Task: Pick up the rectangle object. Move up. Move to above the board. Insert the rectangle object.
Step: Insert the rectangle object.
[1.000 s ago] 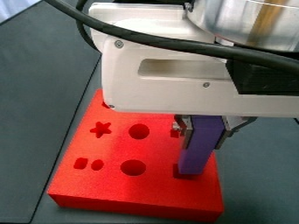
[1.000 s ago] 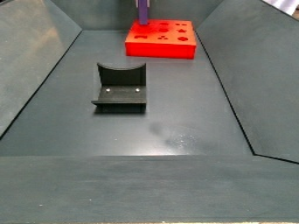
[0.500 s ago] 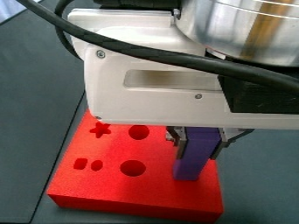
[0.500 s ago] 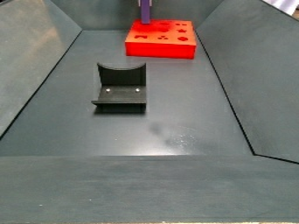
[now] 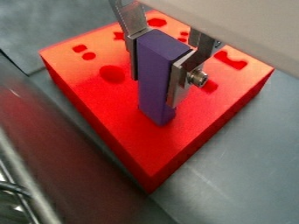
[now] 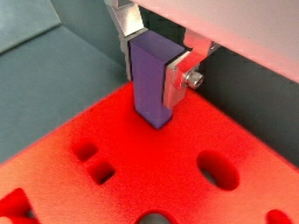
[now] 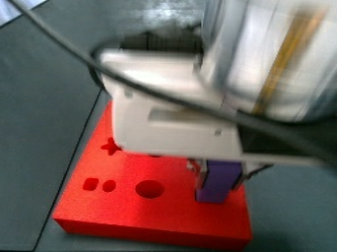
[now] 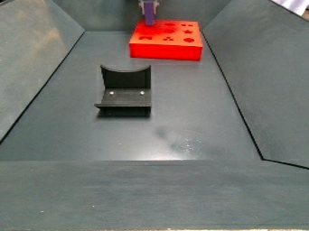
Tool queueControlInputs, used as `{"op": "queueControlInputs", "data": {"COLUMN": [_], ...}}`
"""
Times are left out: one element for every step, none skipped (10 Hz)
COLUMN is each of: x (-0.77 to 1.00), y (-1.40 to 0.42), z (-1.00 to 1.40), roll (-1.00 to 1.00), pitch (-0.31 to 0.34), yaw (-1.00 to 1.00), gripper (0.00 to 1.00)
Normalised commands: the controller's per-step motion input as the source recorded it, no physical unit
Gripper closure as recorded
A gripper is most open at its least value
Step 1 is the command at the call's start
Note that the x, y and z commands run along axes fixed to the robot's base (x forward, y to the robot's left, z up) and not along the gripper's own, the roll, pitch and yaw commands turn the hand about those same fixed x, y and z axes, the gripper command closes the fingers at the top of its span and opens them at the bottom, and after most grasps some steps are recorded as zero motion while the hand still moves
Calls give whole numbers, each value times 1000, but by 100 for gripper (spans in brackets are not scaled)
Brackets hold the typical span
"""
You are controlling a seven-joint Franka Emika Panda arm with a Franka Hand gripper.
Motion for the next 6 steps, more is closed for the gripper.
{"op": "queueControlInputs", "data": {"x": [29,34,97,0,0,0], "y": [0,0,0,0,0,0], "z": [-440,-440,-377,-29,0,0], "roll": [-51,-47,-9,0,21,0], "pitch": [0,0,54,0,0,0], "yaw": [-174,-157,-137,-134,0,3], "gripper": [100,100,100,100,100,100]}}
